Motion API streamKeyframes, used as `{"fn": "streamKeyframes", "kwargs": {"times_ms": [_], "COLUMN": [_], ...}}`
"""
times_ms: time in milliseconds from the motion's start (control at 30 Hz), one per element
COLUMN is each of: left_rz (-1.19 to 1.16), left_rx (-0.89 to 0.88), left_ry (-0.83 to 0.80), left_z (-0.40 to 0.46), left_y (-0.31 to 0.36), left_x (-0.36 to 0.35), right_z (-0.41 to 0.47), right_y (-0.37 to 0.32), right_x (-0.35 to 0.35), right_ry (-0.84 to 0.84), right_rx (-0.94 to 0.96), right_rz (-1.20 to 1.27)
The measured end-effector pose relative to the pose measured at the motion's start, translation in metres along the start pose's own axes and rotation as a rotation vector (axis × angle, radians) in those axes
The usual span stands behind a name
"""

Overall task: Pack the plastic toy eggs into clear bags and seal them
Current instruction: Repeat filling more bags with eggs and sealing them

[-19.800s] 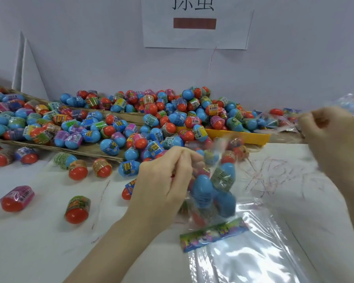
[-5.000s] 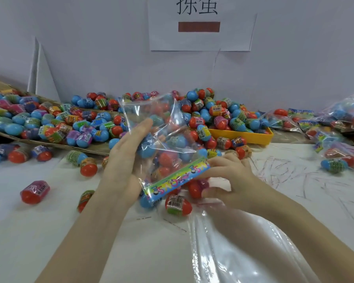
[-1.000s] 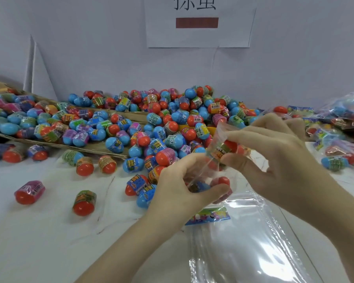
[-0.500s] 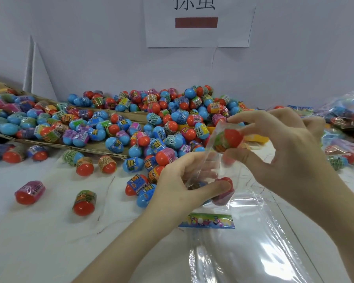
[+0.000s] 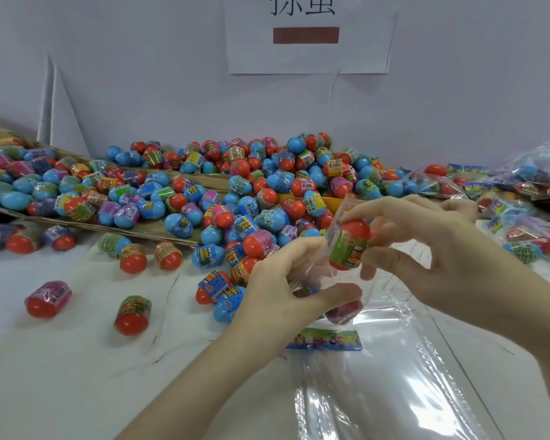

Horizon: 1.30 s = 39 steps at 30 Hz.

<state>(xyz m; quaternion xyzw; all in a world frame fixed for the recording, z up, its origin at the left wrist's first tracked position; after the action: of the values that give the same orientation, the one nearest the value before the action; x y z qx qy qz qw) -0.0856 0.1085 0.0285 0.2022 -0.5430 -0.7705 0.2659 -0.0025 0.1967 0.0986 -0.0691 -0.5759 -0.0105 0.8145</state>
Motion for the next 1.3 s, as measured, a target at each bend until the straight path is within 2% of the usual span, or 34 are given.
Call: {"fn": "streamKeyframes", "kwargs": {"times_ms": [167,267,333,533,667,800,900,1000,1167,1300], "left_rz": [-0.091,-0.117,-0.137,-0.224,-0.124,0.124,0.286,0.335,0.373,0.426], "left_rx": [0.011,0.002,-0.001,-0.018,-0.107,-0.241,-0.263,-0.286,-0.38,-0.472], "left_ry": [0.001,0.005,0.01,0.06,0.103,0.085,0.084,0.127,0.09,0.041], "left_z": [0.002,0.002,0.003,0.002,-0.001,-0.003,-0.003,-0.003,-0.004,-0.005], "left_y": [-0.001,-0.002,-0.002,0.001,0.005,0.015,0.015,0.016,0.021,0.025], "left_x": [0.002,0.002,0.003,0.005,0.007,0.007,0.008,0.01,0.006,0.0], "right_z": [0.0,0.0,0.0,0.002,0.003,0.004,0.004,0.004,0.005,0.001], "right_y": [0.002,0.002,0.003,0.006,0.01,0.013,0.013,0.011,0.011,0.005], "right_x": [0.005,0.007,0.006,0.001,-0.002,-0.003,-0.003,-0.002,-0.005,0.003], "right_ry": [0.077,0.123,0.129,0.11,0.122,0.118,0.113,0.084,0.011,0.059], "right_rx": [-0.009,-0.011,-0.022,-0.045,-0.064,-0.099,-0.108,-0.104,-0.1,-0.074], "right_rz": [0.105,0.062,0.036,0.171,0.224,0.241,0.224,0.192,0.064,-0.002]}}
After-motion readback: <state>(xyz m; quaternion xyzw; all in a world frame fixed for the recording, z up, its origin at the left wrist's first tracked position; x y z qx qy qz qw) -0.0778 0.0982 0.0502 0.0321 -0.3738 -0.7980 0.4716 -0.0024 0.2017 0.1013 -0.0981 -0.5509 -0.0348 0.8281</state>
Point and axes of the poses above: each hand's wrist, its own z-axis towards the middle knuckle, its own x-axis out of the back of the hand, y = z × x, the point moved 6 cm from there along z, towards the middle knuckle, and after that the axes turned 14 degrees about -z, right-handed, at the moved point
